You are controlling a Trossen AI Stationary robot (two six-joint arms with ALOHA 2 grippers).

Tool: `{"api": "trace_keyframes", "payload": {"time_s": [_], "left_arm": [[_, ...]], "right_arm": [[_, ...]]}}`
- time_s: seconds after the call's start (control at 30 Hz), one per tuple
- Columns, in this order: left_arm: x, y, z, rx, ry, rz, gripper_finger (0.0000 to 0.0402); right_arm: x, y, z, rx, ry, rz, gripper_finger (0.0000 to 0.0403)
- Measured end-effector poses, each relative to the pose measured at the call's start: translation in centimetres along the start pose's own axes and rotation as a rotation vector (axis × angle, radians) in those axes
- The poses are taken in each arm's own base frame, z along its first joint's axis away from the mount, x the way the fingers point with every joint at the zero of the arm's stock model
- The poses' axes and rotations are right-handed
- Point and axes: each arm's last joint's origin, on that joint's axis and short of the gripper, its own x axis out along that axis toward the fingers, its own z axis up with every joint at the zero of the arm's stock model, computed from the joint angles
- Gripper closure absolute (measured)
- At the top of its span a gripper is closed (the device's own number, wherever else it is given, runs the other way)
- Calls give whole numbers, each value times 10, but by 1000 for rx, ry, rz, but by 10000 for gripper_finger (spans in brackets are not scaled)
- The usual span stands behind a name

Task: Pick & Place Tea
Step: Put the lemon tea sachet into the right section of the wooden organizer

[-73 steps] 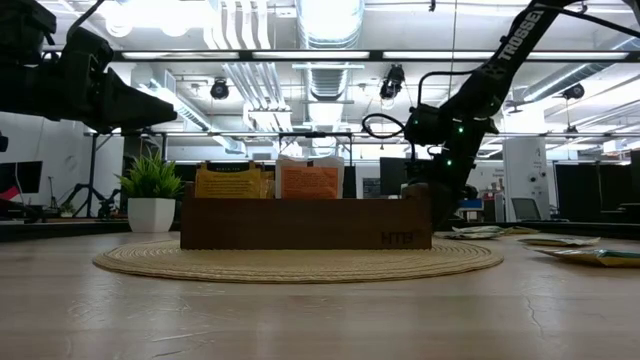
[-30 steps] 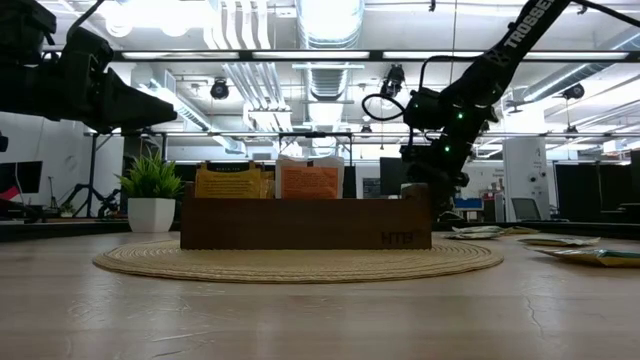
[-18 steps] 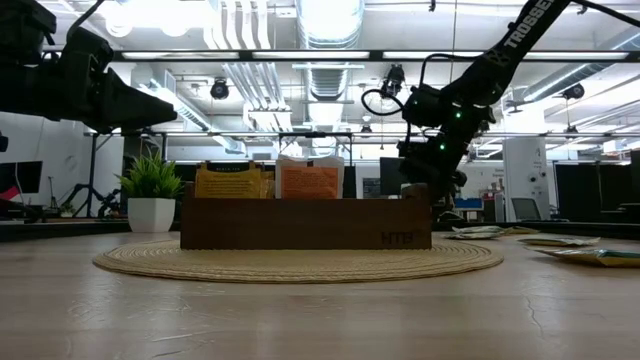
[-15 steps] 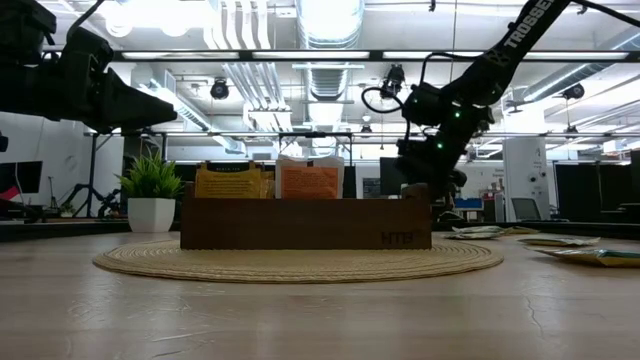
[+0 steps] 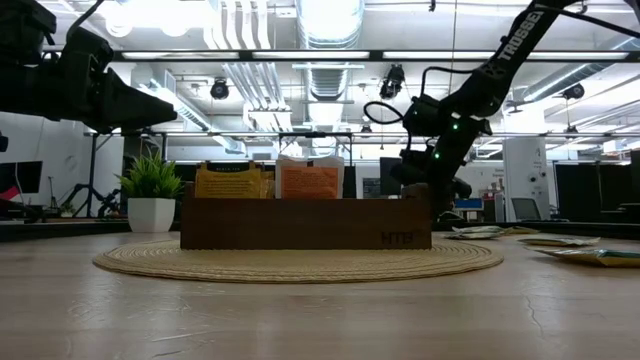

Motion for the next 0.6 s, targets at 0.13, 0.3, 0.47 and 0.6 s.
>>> {"api": "trace_keyframes", "payload": {"time_s": [0.13, 0.3, 0.47, 0.6], "left_arm": [[0, 0, 0, 0, 0, 0, 199], [0, 0, 0, 0, 0, 1, 199], [0, 0, 0, 0, 0, 1, 199], [0, 0, 0, 0, 0, 1, 199]], "right_arm": [[3, -1, -1, 6, 9, 1, 181], [14, -1, -6, 10, 38, 18, 181], [24, 2, 0, 10, 69, 76, 182], [28, 4, 6, 4, 74, 73, 184]]}}
